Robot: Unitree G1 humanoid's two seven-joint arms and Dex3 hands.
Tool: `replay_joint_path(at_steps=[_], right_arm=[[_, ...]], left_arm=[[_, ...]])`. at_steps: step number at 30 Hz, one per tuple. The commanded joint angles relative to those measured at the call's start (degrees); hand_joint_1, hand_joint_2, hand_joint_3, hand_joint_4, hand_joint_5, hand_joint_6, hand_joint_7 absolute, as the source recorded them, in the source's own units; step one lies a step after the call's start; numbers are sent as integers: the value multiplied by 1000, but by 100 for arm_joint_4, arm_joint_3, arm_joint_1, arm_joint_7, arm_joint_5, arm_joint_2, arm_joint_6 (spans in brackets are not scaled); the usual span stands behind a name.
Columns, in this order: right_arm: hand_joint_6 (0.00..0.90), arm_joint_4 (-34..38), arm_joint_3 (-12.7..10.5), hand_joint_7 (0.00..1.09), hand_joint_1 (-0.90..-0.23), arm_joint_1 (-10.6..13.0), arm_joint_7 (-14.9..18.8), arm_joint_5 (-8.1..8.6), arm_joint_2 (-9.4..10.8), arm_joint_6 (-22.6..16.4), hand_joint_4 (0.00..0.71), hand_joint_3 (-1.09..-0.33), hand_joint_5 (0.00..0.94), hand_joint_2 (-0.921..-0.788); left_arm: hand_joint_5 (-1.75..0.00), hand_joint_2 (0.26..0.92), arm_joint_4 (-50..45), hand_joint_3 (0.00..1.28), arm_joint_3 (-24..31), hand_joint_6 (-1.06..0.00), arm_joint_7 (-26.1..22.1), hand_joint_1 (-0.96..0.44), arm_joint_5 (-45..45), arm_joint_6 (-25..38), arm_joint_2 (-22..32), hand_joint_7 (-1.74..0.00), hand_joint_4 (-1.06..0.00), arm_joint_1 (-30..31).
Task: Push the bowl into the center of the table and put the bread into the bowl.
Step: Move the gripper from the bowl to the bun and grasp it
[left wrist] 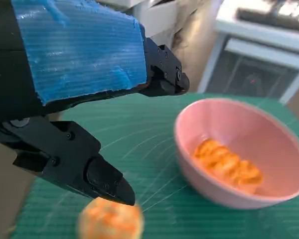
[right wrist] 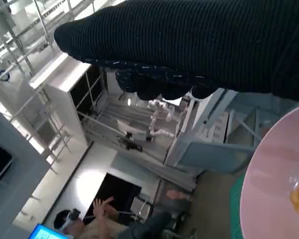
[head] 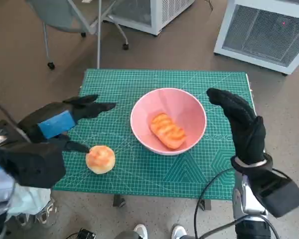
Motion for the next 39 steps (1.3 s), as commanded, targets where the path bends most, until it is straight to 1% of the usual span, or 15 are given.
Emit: replay_joint_path(at_steps=[1,7,11,18,26,30,36,39], right_arm=[[-1,115,27,422,-612,13,62,37,32,89,145,-742,6,-921],[-1,234,26,420,-612,-48,129,60,33,54,145,-741,6,-921],[-1,320,19,420,-617,-99,171,67,31,34,146,-739,6,-921],[-1,461,14,421,-628,-175,246,97,33,4,147,-735,6,-921],[-1,425,24,420,-630,-171,292,103,28,43,146,-735,5,-921],[-1,399,16,419,-630,-161,308,109,24,54,146,-735,5,-921],[-1,387,1,419,-629,-160,297,92,11,56,146,-735,4,-921],[-1,386,-5,420,-625,-152,289,71,5,36,147,-735,4,-921]], left_arm=[[-4,724,18,0,-31,-329,-42,-238,-80,-203,111,-4,-158,242],[-4,719,130,0,-78,-336,-21,-236,-61,-332,106,-5,-165,468],[-3,719,164,0,-232,-337,21,-228,98,-317,82,-5,-167,557],[0,724,148,2,-600,-331,76,-203,432,-71,-17,-1,-162,647],[-3,732,369,5,-1138,-319,250,-183,955,123,-213,0,-166,602],[-8,737,519,6,-1303,-323,330,-172,1151,134,-298,-3,-183,574],[-30,755,810,13,-1569,-423,525,-89,1486,92,-423,-42,-270,520],[-29,771,923,21,-1664,-492,608,-31,1628,107,-482,-57,-333,487]])
